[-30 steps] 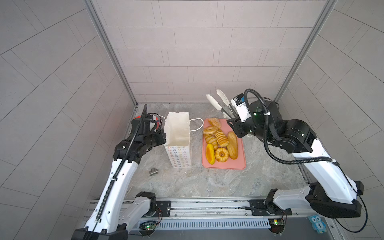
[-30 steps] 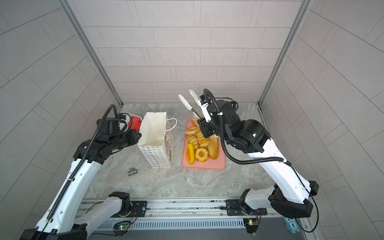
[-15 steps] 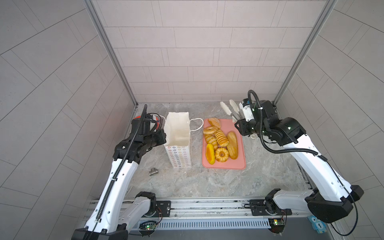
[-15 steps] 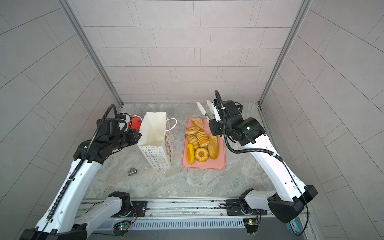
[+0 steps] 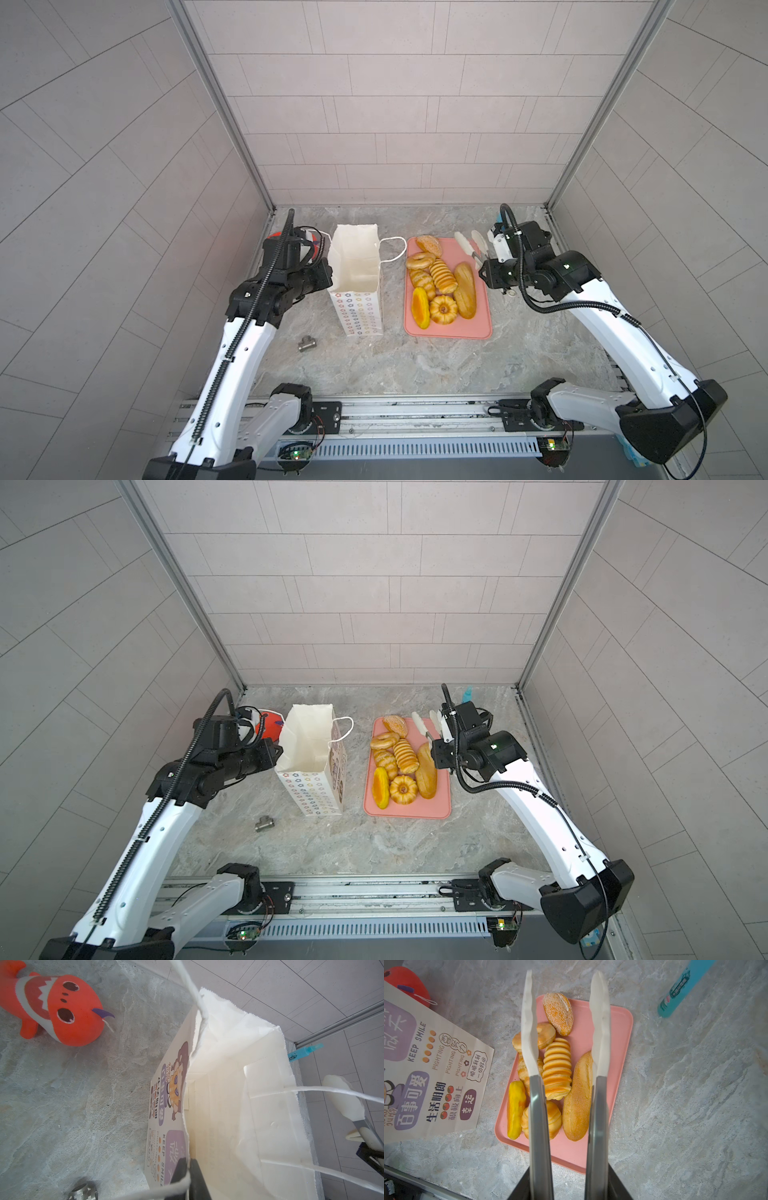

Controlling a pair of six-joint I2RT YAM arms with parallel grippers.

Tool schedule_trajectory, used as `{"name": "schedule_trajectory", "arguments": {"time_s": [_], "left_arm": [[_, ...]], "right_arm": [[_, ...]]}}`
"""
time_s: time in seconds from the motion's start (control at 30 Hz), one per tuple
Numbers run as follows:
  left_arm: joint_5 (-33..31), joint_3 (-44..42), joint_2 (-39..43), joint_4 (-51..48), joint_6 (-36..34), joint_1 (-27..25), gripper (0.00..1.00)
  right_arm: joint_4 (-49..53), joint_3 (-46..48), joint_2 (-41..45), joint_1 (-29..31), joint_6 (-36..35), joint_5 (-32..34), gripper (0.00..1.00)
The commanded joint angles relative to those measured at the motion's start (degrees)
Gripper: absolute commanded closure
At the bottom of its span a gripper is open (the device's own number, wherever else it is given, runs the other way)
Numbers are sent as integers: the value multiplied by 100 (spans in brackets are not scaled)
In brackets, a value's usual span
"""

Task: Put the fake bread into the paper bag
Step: 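Move the tongs with the right gripper back over the bread tray, then lower the tongs onto the long golden bread roll and pinch it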

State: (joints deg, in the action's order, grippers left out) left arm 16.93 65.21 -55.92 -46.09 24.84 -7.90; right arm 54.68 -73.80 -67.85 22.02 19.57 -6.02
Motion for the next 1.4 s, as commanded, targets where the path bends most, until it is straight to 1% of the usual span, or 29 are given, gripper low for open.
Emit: {"name": "schedule_trajectory", "arguments": {"time_s": [0.0,0.53,0.77,1.37], "left_arm": [[20,-50,28,40,-58,-18,91],[76,-49,-44,142,-58,-17,90],[109,-97,-68,211,-54,-21,90],[153,-212,-76,315,-31,-14,90]], "right_arm": [[-188,155,209,-57,109,-103,56],[-211,1017,499,-137,284,-92,57],[-212,1389,667,-145,420,-198,57],[-236,2058,836,-146,583,-332,55]]}}
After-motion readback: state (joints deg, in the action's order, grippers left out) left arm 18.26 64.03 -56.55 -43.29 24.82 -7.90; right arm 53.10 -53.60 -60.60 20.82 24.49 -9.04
